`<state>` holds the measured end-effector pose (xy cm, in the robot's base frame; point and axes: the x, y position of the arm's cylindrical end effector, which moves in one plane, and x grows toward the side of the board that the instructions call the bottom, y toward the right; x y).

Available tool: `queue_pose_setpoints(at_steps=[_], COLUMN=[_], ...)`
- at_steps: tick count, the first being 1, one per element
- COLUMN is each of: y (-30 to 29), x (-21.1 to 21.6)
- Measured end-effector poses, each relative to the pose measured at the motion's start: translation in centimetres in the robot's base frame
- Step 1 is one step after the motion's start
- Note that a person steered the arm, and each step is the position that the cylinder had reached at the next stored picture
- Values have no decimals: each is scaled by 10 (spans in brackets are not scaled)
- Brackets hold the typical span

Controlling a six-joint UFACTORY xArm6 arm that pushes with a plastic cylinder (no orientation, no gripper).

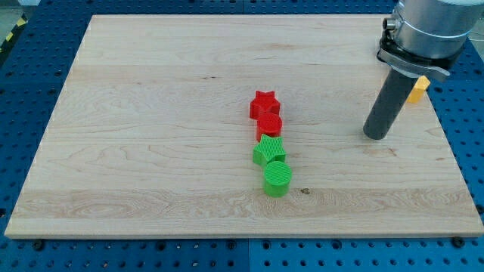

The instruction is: Move your arm to the parallel right to the green star

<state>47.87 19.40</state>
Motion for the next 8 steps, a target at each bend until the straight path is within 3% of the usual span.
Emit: queue_pose_setpoints(at_steps=[8], y=[46], x=[4])
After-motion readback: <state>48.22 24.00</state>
